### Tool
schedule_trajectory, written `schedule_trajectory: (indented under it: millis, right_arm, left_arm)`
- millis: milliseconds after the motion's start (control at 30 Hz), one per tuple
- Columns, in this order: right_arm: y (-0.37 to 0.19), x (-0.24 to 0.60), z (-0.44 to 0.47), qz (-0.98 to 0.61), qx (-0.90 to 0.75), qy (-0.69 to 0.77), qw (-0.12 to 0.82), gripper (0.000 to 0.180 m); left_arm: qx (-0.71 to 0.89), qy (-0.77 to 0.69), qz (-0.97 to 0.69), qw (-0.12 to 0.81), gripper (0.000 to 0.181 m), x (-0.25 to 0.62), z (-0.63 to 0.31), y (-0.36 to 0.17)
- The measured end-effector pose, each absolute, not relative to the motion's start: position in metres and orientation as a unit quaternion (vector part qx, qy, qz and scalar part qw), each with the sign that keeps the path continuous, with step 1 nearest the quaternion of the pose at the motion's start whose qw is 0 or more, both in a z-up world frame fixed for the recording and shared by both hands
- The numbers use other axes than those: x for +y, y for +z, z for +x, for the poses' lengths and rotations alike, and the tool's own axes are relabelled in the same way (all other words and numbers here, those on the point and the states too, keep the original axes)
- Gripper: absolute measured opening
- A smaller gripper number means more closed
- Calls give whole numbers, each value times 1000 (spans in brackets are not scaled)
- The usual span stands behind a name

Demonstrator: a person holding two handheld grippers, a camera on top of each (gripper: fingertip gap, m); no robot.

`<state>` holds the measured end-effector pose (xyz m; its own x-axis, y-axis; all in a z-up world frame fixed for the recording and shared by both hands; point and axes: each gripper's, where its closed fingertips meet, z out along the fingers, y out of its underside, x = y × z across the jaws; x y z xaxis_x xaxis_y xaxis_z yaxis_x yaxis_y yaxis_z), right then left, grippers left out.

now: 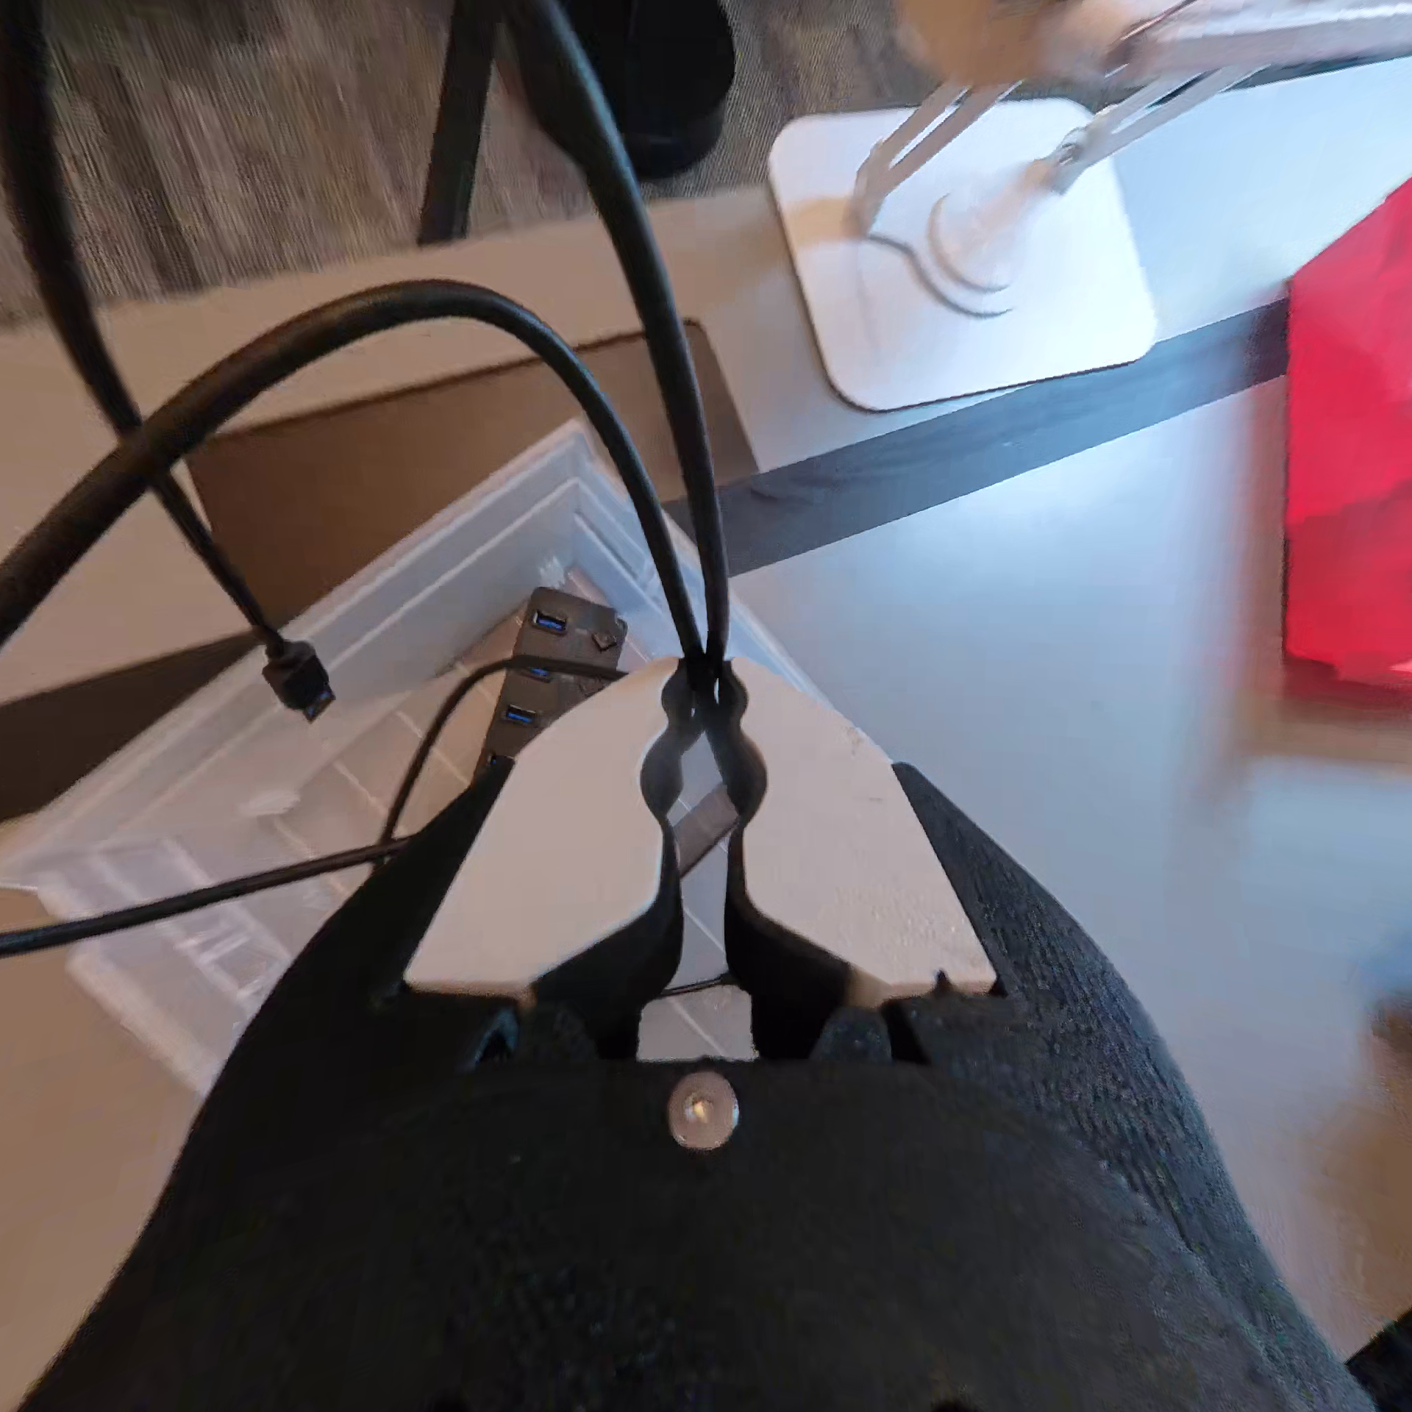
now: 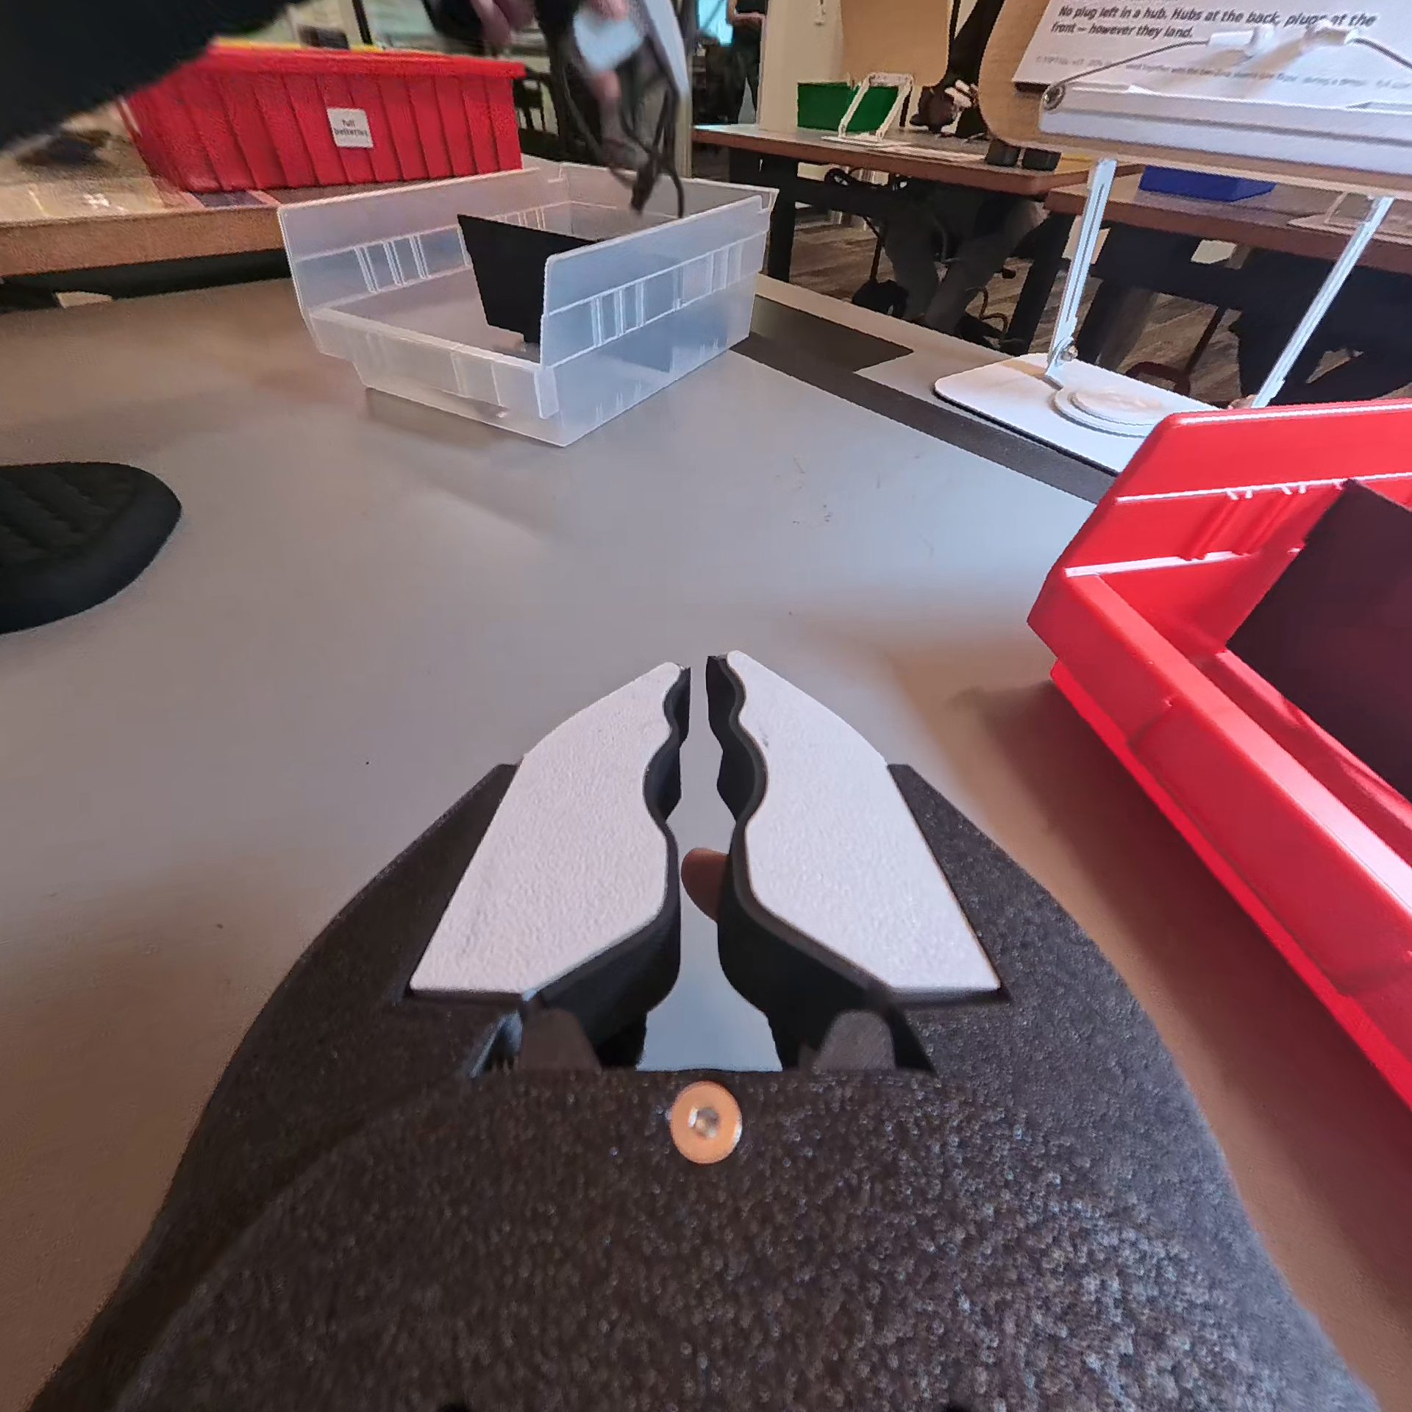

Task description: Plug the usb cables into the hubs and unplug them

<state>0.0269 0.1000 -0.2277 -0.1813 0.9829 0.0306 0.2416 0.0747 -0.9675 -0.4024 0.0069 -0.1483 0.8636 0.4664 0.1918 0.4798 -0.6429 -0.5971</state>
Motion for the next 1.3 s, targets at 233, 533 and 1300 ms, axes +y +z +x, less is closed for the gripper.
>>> schedule_trajectory:
  millis: [233, 533, 1300]
  right_arm:
    - [-231, 104, 27, -503, -616, 447, 410, 4]
    - [-232, 98, 26, -487, -632, 424, 430, 4]
    - [-154, 29, -28, -316, -674, 422, 518, 30]
  left_arm:
    - [-144, 55, -900, 408, 5, -6, -352, -43]
    - [12, 31, -905, 425, 5, -25, -248, -37]
    - [244, -213, -792, 518, 4, 18, 15, -27]
